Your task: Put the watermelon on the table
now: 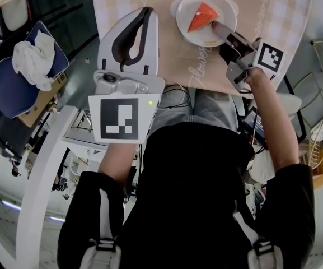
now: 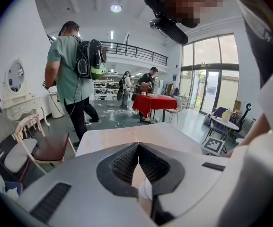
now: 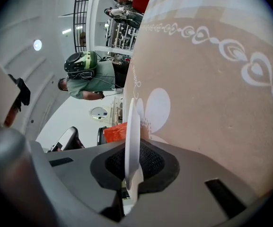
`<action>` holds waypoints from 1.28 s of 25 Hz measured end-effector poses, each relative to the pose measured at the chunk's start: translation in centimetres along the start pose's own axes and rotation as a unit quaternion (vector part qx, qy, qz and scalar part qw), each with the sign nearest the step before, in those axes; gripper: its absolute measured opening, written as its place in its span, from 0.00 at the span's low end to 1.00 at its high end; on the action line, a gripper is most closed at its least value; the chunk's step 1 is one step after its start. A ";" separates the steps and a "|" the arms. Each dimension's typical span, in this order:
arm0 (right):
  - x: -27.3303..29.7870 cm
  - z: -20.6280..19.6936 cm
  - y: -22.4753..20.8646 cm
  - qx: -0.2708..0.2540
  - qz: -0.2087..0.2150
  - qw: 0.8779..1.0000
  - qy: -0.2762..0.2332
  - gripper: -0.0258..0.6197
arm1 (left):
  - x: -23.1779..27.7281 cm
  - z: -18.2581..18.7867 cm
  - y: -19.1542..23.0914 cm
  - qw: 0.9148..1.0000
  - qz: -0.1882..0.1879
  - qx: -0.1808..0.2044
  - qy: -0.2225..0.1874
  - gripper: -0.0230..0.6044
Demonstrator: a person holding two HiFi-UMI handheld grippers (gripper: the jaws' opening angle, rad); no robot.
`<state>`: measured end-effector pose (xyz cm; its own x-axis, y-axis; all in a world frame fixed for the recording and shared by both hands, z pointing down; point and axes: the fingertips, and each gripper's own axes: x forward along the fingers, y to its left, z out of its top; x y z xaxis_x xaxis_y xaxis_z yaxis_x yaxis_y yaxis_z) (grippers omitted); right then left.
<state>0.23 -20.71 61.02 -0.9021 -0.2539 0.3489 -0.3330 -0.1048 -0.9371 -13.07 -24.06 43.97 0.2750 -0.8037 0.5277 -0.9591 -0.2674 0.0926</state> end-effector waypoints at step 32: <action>-1.8 0.1 -1.0 -0.072 -0.137 0.987 0.036 0.28 | 0.1 2.2 -1.2 1.000 -0.017 0.020 -0.014 0.05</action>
<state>2.24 -20.28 61.37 -0.7886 -0.1660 0.5921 -0.5975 -0.0204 -0.8016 -11.75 -24.99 42.11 0.3088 -0.8086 0.5008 -0.9462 -0.3145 0.0756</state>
